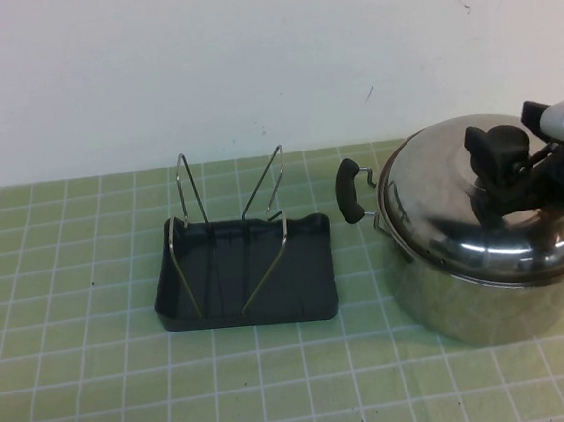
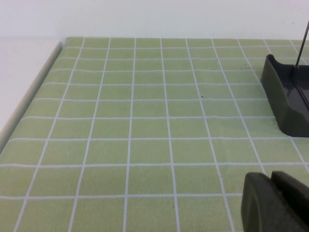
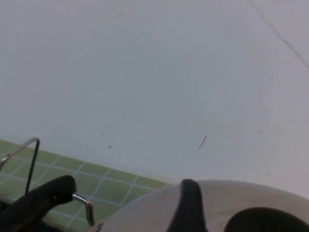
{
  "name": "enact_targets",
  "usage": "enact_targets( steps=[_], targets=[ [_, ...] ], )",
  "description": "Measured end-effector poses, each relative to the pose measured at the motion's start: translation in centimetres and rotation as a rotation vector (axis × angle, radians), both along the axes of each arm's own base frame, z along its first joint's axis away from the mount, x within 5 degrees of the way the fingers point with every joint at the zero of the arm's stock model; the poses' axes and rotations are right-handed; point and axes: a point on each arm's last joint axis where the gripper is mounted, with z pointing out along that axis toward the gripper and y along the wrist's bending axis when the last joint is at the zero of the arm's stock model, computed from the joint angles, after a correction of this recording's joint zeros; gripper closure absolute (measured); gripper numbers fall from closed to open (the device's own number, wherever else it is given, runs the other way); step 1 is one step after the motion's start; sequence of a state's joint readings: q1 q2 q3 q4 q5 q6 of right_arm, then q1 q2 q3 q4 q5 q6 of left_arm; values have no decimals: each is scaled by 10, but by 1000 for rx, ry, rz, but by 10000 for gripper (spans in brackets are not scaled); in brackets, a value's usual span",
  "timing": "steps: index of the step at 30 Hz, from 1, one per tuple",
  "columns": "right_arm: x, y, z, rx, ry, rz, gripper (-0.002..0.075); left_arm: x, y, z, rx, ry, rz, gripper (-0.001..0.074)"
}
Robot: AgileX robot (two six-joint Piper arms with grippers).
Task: Put pot lid on rack
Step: Open the pot
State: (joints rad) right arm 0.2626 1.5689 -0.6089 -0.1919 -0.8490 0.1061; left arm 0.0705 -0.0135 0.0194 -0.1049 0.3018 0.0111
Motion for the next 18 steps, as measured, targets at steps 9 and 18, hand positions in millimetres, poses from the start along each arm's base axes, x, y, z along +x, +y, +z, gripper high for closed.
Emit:
enact_targets(
  steps=[9,18],
  targets=[
    [18,5,-19,-5,39,2,214,0,0,0,0,0,0,737],
    [17,6,-13,35,12,11,392,0,0,0,0,0,0,737]
  ],
)
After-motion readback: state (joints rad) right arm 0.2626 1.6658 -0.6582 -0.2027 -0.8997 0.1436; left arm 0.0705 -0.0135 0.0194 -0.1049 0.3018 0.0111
